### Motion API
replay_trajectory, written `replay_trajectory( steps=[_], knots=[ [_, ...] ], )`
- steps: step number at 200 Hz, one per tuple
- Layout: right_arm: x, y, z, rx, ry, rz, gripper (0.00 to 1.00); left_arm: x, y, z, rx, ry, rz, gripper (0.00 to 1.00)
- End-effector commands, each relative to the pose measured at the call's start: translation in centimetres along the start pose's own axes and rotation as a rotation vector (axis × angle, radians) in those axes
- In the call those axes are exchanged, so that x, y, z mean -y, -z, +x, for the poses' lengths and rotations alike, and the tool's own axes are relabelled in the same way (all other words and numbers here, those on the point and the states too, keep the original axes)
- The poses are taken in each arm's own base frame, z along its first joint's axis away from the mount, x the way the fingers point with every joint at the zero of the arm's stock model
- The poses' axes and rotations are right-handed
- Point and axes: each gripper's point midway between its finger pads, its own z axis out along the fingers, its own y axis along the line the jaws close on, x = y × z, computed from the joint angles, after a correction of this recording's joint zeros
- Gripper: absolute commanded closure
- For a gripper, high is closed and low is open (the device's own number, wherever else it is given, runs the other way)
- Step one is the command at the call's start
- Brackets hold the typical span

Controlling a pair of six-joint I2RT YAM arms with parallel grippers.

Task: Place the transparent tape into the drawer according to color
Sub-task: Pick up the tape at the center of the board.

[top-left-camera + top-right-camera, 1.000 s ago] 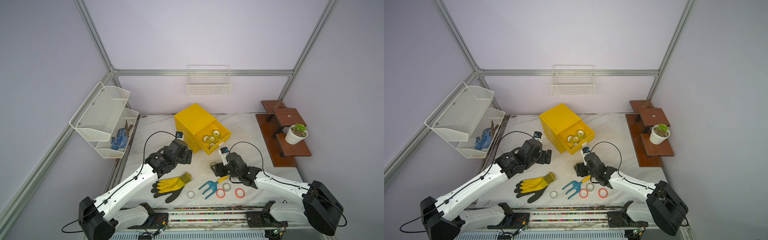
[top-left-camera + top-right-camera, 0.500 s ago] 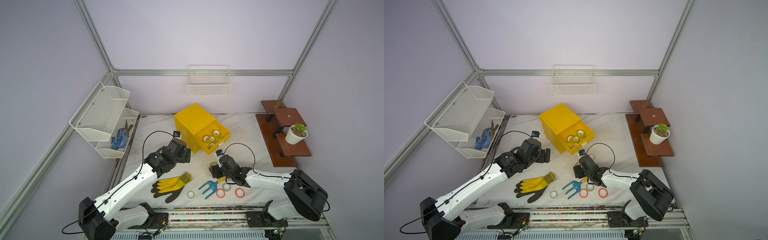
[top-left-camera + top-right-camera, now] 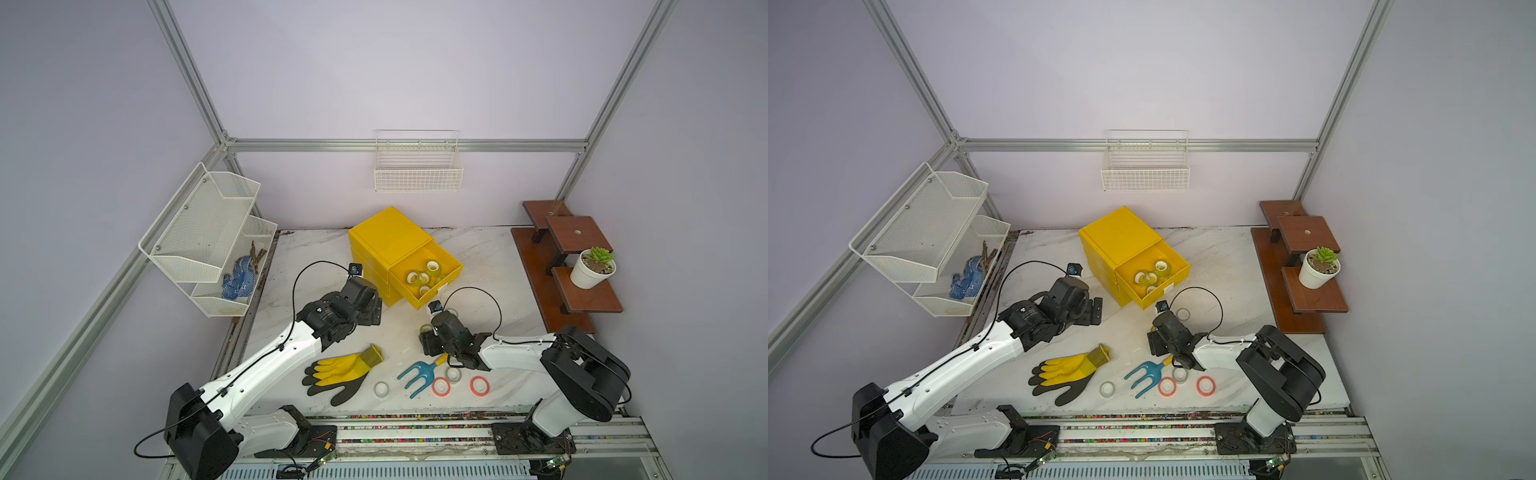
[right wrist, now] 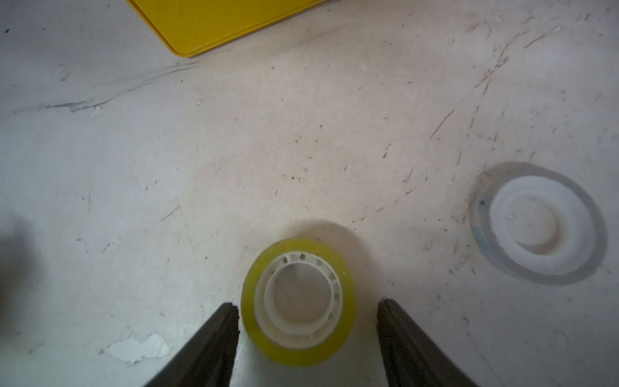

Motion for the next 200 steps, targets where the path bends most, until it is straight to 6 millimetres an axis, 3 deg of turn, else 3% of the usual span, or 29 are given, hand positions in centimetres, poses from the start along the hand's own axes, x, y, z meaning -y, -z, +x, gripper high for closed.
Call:
replay_trajectory(
  steps=[1, 57, 102, 107, 132, 200],
  knots=[
    [-0.1, -0.5, -0.7, 0.019, 0.012, 0.019, 0.32, -0.3, 0.0, -0.6, 0.016, 0.028, -0.014, 0.0],
    [0.4, -0.8, 0.2, 0.006, 0.002, 0.04, 0.5, -0.2, -0.4, -0.3, 0.0, 0.028, -0.012, 0.0],
    [-0.3, 1.3, -0.6, 0.065, -0.03, -0.036, 0.58, 0.0, -0.8, -0.1, -0.014, 0.026, -0.01, 0.0],
    [-0.7, 2.2, -1.6, 0.099, -0.039, -0.061, 0.58, 0.0, -0.8, -0.2, -0.014, 0.025, -0.01, 0.0],
    [-1.9, 4.7, -2.6, 0.139, -0.033, -0.155, 0.6, 0.0, -1.0, -0.1, -0.019, 0.025, -0.014, 0.0],
    [-7.3, 12.4, -4.2, 0.17, 0.043, -0.531, 0.6, -1.6, -1.6, 0.5, -0.054, 0.052, -0.08, 0.0]
  ],
)
